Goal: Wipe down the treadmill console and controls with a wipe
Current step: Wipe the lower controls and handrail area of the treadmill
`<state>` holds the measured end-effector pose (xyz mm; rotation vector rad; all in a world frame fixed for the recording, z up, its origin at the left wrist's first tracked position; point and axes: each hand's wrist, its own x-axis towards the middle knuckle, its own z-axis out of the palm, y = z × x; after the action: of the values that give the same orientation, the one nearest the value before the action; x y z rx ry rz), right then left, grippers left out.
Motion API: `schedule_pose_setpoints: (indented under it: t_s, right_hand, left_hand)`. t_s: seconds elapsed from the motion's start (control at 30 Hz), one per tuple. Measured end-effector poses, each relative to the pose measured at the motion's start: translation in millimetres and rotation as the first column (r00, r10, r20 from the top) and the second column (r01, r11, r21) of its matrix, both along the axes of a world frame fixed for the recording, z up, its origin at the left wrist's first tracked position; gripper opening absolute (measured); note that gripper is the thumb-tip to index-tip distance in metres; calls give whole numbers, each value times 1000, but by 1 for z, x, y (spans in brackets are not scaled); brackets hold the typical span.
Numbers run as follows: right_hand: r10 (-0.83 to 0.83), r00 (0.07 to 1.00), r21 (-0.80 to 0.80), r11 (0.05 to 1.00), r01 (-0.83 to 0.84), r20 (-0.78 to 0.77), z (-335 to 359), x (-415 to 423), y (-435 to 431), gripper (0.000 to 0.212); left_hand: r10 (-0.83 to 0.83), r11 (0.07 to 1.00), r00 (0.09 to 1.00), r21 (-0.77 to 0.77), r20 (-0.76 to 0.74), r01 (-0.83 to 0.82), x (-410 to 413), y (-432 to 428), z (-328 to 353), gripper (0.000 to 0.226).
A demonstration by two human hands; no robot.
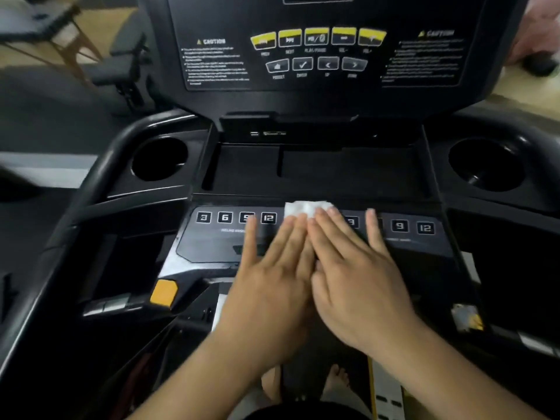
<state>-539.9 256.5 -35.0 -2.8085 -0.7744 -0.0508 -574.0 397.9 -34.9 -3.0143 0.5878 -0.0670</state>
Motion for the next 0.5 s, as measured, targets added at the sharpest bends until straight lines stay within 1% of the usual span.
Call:
schedule_pose_setpoints:
  t_s: [0.13,0.23,0.4,0.5]
  right_hand:
    - [143,989,-50,988,-145,-36,6,3,57,70]
    - [249,968,-51,967,-250,-22,2,-7,103,70]
    - [362,932,-73,929,-362,-8,-10,-38,153,71]
    - [348,937,-36,936,-349,-35,-12,-48,142,69]
  left_hand:
    - [141,984,988,-98,-56,-146,-11,55,0,89]
    - [236,950,969,-190,-73,-246,-33,97,-3,83]
    - [303,909,951,-281,-62,-308,-79,143,-19,83]
    - [264,918,964,-299,-35,-262,-87,140,-24,81]
